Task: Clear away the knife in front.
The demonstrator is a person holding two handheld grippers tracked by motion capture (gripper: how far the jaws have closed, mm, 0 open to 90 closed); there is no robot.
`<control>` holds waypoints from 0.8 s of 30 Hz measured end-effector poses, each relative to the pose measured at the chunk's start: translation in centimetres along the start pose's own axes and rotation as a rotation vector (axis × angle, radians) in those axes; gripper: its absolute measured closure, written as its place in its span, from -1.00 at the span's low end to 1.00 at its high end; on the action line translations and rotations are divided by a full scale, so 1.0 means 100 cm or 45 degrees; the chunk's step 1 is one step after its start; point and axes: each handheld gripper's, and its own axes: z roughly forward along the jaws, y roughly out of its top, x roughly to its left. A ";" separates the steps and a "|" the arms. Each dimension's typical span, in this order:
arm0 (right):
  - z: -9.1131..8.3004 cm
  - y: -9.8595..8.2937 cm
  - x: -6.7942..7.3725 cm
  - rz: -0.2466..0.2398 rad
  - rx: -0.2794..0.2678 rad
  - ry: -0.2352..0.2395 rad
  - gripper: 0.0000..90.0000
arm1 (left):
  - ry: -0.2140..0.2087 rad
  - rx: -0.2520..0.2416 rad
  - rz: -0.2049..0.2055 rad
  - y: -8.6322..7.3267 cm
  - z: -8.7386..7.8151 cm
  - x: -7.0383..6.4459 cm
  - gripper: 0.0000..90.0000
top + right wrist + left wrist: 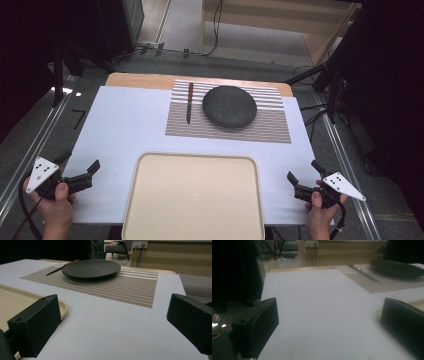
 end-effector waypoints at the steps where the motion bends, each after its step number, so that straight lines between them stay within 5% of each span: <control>1: 0.000 0.000 0.000 -0.001 -0.001 0.000 -1.00 | 0.000 0.000 0.000 0.000 0.000 0.000 -0.97; 11: 0.000 0.000 0.000 0.000 0.001 0.011 -1.00 | 0.023 -0.006 0.027 0.015 0.000 -0.012 -0.97; 18: 0.005 0.001 -0.001 -0.005 0.000 -0.035 -1.00 | 0.035 -0.009 0.035 0.031 0.007 -0.024 -0.97; 24: 0.008 0.004 0.003 -0.050 0.057 0.026 -1.00 | 0.008 0.004 0.056 0.042 0.018 -0.032 -0.97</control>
